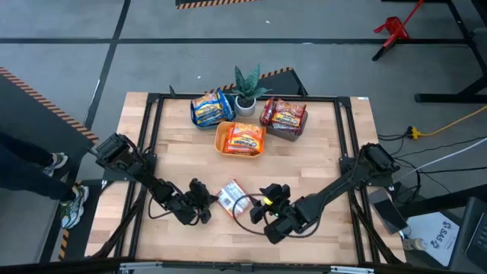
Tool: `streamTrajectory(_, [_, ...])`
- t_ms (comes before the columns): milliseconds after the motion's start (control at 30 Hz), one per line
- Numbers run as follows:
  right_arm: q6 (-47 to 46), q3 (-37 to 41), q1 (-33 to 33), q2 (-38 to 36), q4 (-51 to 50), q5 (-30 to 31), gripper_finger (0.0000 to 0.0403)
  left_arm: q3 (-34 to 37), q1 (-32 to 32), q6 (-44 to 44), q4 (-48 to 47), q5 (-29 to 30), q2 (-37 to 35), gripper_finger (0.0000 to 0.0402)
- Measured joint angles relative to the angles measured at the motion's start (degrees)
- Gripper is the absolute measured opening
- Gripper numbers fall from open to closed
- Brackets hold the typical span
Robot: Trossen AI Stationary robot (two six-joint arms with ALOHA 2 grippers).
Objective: Sort Maruchan noodles
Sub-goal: Put the orange noodle pack into the yellow bin
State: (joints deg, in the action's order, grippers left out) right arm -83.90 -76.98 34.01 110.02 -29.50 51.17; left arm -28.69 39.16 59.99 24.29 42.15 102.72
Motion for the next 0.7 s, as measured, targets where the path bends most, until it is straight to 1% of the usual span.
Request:
streamTrajectory(167, [0.09, 4.43, -2.43, 0.00, 6.62, -0.80, 0.0248, 0.04, -0.57, 3.10, -1.04, -2.28, -0.04, 0.0000])
streamTrajectory(300, [0.12, 7.24, -4.03, 0.00, 10.16, -1.86, 0.0248, 0.00, -0.57, 3.60, -1.35, -3.24, -0.02, 0.0000])
streamTrajectory(467, [0.22, 10.19, -6.80, 0.60, 15.85, -8.85, 0.0248, 0.00, -0.94, 3.85, -1.88, -4.36, -0.09, 0.0000])
streamTrajectory(600, [1.83, 12.19, -8.37, 1.65, 23.16, -12.41, 0.0248, 0.00, -0.94, 3.89, -1.94, -4.37, -0.09, 0.0000])
streamTrajectory(700, [2.88, 12.59, -8.99, 2.82, 26.57, -15.13, 0.0248, 0.00, -0.99, 3.97, -2.01, -4.40, -0.09, 0.0000])
